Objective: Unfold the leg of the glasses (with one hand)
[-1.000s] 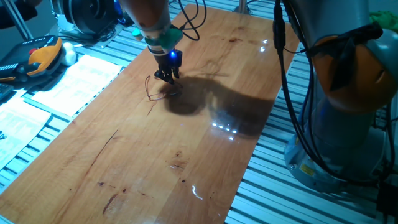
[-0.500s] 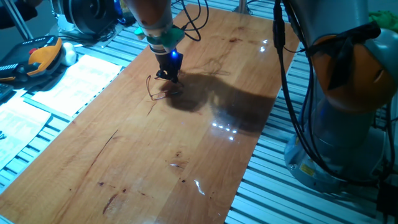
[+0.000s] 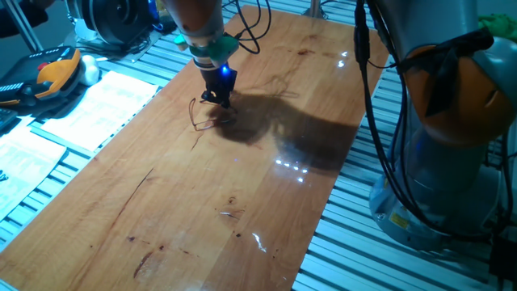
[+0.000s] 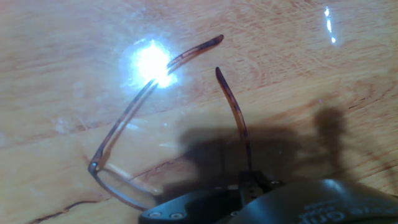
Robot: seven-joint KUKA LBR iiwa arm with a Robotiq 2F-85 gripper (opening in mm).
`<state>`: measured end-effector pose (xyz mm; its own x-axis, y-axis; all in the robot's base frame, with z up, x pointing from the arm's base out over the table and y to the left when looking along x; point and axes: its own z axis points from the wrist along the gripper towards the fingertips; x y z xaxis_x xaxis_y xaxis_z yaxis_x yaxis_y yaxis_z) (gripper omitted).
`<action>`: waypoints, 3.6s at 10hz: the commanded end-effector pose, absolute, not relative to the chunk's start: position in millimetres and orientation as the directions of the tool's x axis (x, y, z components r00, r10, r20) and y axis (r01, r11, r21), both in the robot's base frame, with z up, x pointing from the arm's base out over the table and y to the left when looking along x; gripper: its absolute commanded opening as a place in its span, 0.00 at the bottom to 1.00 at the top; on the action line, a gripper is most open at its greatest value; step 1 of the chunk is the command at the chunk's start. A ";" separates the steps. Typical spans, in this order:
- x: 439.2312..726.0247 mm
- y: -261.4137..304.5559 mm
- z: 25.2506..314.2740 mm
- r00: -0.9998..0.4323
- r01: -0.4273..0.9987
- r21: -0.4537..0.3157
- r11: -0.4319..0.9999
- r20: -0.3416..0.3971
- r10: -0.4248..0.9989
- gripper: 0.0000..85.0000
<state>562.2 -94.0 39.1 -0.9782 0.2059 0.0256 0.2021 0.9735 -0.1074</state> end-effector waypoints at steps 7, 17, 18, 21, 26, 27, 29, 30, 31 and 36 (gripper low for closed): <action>576.6 -62.6 43.8 -0.962 0.272 -0.035 0.962 0.029 0.273 0.00; 571.8 14.1 98.0 -0.978 0.209 -0.283 0.936 -0.042 0.205 0.00; 566.3 14.0 104.9 -0.974 0.227 -0.364 0.903 -0.085 0.211 0.00; 561.3 19.5 108.4 -0.895 0.446 -0.446 0.776 -0.213 0.392 0.00; 564.2 23.7 101.1 -0.886 0.464 -0.432 0.774 -0.215 0.411 0.00; 564.6 28.6 97.7 -0.882 0.471 -0.405 0.784 -0.210 0.421 0.00; 571.1 29.4 89.2 -0.875 0.485 -0.231 0.844 -0.131 0.467 0.00; 574.8 28.1 84.6 -0.894 0.448 -0.163 0.879 -0.079 0.441 0.00; 577.9 28.6 79.5 -0.925 0.380 -0.129 0.916 -0.045 0.377 0.00; 576.4 53.9 57.7 -0.997 0.028 0.091 0.995 0.076 0.021 0.00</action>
<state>575.1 55.4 56.1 -0.9641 0.2538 0.0779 0.2438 0.9625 -0.1190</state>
